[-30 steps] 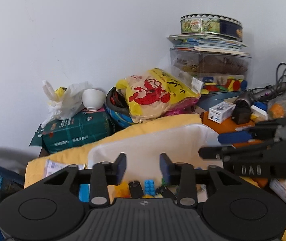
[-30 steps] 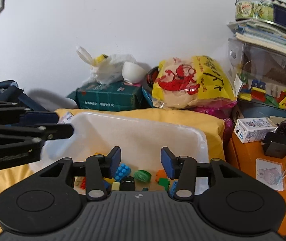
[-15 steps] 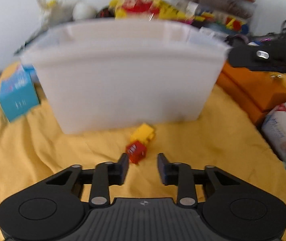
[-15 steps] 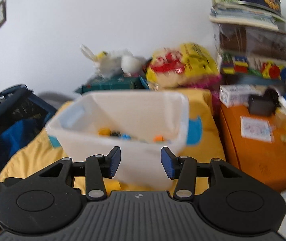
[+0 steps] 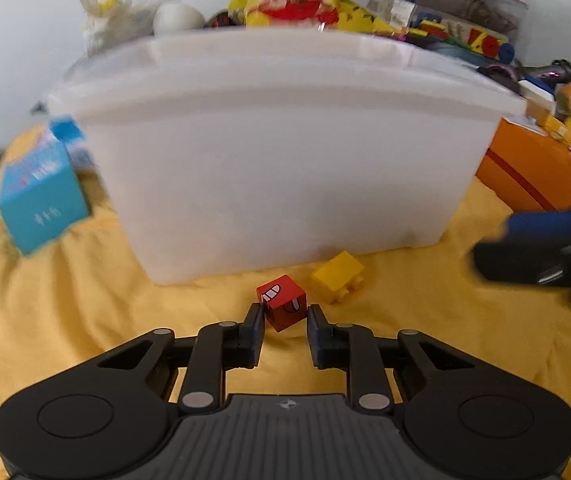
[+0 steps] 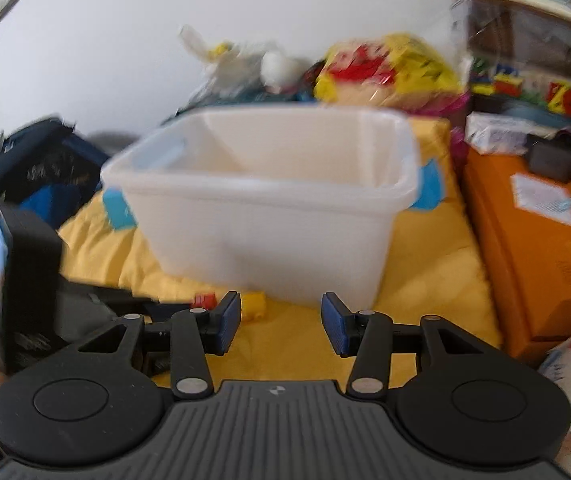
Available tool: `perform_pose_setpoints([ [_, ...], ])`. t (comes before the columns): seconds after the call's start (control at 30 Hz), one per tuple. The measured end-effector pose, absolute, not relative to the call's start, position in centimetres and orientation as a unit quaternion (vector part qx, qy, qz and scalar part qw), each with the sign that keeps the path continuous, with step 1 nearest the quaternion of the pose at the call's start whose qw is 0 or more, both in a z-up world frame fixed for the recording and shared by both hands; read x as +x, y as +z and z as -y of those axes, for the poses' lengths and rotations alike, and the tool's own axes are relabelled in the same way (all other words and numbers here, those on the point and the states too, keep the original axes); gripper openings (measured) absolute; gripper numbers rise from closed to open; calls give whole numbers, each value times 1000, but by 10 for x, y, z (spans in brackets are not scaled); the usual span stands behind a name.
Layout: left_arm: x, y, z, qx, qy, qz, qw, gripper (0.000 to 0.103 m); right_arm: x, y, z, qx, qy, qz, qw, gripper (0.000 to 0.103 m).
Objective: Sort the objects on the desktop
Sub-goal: 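Grasp red brick with left tool while right tool grasps yellow brick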
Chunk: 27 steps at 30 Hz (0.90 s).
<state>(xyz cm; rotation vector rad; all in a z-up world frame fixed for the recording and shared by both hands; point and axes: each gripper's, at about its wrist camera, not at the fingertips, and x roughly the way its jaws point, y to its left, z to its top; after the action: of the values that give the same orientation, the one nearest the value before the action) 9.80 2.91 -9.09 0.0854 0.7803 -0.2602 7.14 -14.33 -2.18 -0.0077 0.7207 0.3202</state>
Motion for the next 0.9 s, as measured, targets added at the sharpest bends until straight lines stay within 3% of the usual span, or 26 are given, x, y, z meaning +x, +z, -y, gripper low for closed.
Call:
perform_pose_setpoints([
  [0.47, 29, -102, -56, 77, -136, -399, 903, 26, 118, -93, 106, 81, 119, -366, 920, 50],
  [0.53, 27, -101, -59, 76, -137, -397, 904, 26, 119, -93, 97, 40, 121, -359, 924, 38],
  [0.63, 27, -98, -58, 76, -147, -394, 904, 26, 114, -80, 101, 26, 147, -375, 915, 38],
  [0.77, 23, -96, -50, 98, -170, -385, 902, 26, 92, -56, 114, -77, 224, -419, 877, 38],
  [0.9, 19, -100, -38, 105, -189, -388, 896, 26, 55, -41, 111, -322, 252, -410, 815, 38],
])
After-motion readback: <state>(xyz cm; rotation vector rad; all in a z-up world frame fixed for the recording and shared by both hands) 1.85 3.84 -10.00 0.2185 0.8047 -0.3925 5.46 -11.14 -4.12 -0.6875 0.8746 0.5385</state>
